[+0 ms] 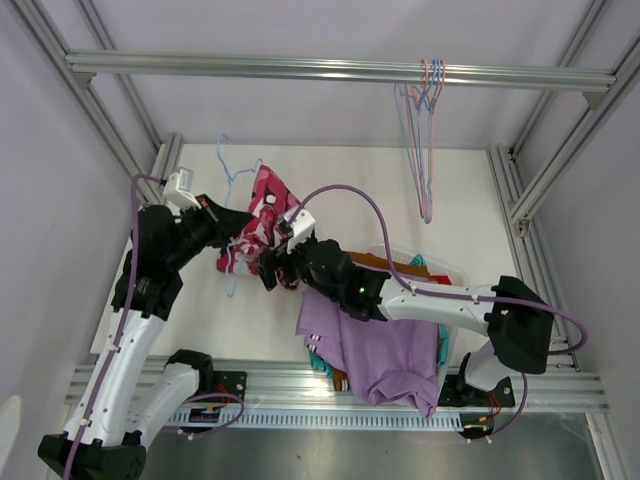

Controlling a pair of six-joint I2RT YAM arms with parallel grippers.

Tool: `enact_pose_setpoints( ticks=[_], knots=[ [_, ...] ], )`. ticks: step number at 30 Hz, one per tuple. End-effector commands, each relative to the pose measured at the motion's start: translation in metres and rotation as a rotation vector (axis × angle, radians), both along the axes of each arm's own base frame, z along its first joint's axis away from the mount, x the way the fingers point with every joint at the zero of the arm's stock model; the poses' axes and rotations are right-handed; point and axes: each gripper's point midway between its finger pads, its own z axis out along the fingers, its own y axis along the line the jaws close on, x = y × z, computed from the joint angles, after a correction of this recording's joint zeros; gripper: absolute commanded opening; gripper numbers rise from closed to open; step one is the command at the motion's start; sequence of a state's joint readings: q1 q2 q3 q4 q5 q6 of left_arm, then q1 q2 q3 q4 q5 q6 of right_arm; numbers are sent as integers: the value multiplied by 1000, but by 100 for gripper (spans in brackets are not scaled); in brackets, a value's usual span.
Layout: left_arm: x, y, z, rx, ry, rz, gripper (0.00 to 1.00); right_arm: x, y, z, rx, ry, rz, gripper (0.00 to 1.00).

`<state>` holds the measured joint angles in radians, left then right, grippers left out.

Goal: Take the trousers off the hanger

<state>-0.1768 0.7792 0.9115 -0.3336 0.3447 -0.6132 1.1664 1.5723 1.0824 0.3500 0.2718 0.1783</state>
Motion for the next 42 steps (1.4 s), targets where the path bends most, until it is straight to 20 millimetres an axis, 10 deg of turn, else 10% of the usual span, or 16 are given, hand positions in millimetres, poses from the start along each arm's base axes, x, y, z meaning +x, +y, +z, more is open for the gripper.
enact_pose_setpoints(
  ticks=[1, 9, 31, 42],
  knots=[
    [5, 3, 57, -35, -221, 6, 0, 23, 4, 24, 7, -77, -108, 94],
    [6, 0, 54, -38, -212, -11, 0, 50, 10, -15, -110, -68, -160, 94],
    [7, -4, 50, -70, -194, -48, 1, 101, 25, -30, -13, -36, -176, 82],
    [11, 0, 47, -67, -181, -37, 0, 122, -27, -30, -106, -51, -481, 70]
  ],
)
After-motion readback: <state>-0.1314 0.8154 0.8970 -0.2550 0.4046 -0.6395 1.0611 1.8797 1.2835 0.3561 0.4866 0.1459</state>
